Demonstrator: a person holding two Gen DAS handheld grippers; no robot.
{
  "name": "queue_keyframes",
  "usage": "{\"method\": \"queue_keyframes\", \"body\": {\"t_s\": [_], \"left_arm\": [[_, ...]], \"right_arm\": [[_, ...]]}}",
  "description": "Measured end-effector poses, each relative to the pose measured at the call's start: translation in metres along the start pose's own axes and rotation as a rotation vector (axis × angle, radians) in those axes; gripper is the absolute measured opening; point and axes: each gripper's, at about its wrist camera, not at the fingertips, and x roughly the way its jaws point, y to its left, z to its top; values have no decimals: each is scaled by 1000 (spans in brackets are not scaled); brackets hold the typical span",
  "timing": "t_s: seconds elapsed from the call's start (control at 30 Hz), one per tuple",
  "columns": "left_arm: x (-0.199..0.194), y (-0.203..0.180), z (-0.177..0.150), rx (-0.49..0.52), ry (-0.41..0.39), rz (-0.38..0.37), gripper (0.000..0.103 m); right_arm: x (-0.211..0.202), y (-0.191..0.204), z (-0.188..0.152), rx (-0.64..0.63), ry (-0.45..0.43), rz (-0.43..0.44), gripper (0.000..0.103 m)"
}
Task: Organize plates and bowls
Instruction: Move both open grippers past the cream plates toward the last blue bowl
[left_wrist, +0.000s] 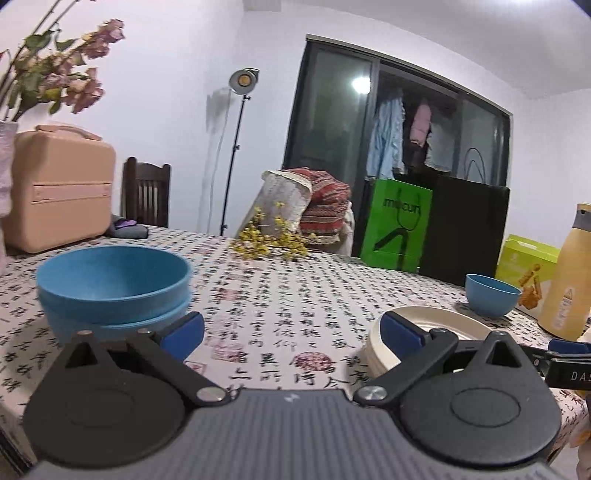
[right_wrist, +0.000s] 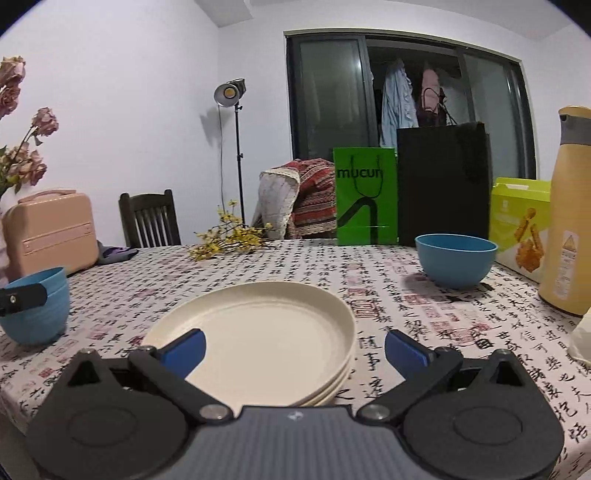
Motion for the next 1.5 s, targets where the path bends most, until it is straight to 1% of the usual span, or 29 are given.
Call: {"method": "queue_keyframes", "body": {"t_s": [0.23,0.57,0.87,1.07,1.33,1.5], "left_arm": [[18,-13,0,9,16,-59,103],[41,-43,1,34,31,-164,103],[53,-67,2,43,38,-236,103],[57,-81,2,47,52,-271,103],[58,-93,6,50,61,-292,103],[58,-99,12,53,58,-301,103]], "right_arm": [[-1,-15,-1,14,0,-57,103],[-5,-37,-1,37,-6,-140,103],[-10,-55,3,63,-21,-180,103],[-16,-59,7,70,-35,-189,103],[-24,-64,16,76,-72,-205,103],[-26,-69,19,92,-80,-218,103]]}}
